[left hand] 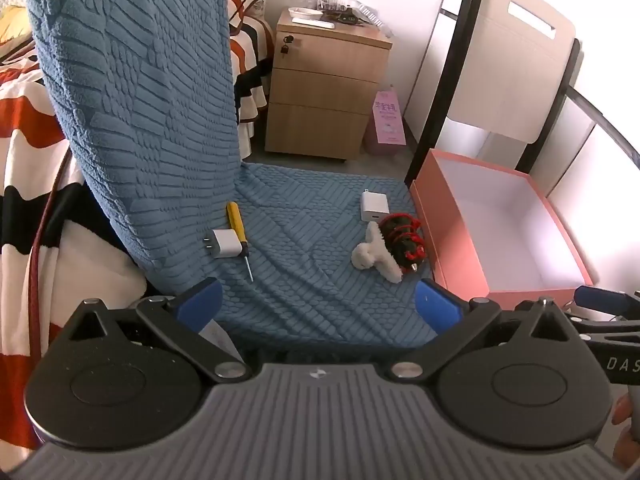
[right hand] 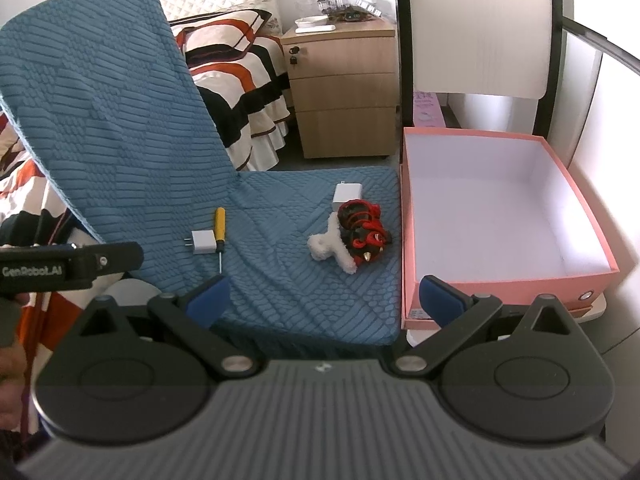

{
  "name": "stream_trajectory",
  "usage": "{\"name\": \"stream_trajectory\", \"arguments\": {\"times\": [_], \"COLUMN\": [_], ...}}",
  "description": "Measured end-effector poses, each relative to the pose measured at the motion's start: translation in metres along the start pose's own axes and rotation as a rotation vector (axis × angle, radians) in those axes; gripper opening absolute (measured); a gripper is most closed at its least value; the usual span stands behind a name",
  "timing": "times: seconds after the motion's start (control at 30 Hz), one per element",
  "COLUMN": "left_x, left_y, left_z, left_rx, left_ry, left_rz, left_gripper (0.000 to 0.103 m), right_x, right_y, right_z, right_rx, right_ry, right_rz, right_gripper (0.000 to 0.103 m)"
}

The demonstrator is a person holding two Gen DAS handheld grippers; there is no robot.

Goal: Organize rigid objects
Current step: 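Move the left tool toward the white charger while the right tool approaches the white plush toy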

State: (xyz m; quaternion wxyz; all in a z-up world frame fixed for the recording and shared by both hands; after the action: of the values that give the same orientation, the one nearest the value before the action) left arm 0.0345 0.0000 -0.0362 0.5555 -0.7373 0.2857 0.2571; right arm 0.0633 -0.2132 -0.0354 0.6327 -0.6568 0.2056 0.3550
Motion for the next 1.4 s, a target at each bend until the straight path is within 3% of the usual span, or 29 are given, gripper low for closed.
{"name": "stream_trajectory", "arguments": {"times": [0.4,0.63,0.83,1.4], "left_x": [0.0,0.001,0.007,0.046], "left_y": [0.005,0.003,0.007,0.033], "left_z": [-0.006,-0.005,-0.005,0.018], "left_rx": [-0.014,-0.074,-0.055,-0.009], "left_ry": [-0.054,-0.062,-0.113,-0.084], "left_rz": [-0.034,0.008,0.055,0.014], "left_gripper": [0.103,0.103,0.103,0.103], "right_x": [0.0,0.009,0.014,0.039], "right_y": [0.005,0.011,0.008,0.034], "right_z": [-0.014,-0.015,-0.014,-0.013], "right_rx": [0.018,0.001,0.0,0.02], "right_ry": [-0.056,-0.112,-0.14,-0.111], "right_rz": [-0.033,-0.006,0.003,0.02], "right_gripper": [0.103,0.103,0.103,0.103]}}
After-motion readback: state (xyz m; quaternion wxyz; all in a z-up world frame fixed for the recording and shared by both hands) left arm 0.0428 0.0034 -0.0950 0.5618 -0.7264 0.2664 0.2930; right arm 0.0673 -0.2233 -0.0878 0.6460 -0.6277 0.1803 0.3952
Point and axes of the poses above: each gripper's, at about its wrist camera, not at the fingertips, and x roughly the way its jaws point, z to its left, y to its underside, the point moved 5 cm from there along x, roughly the way its jaws point, and after that the axes turned 8 degrees about y, right-handed, at the moved point
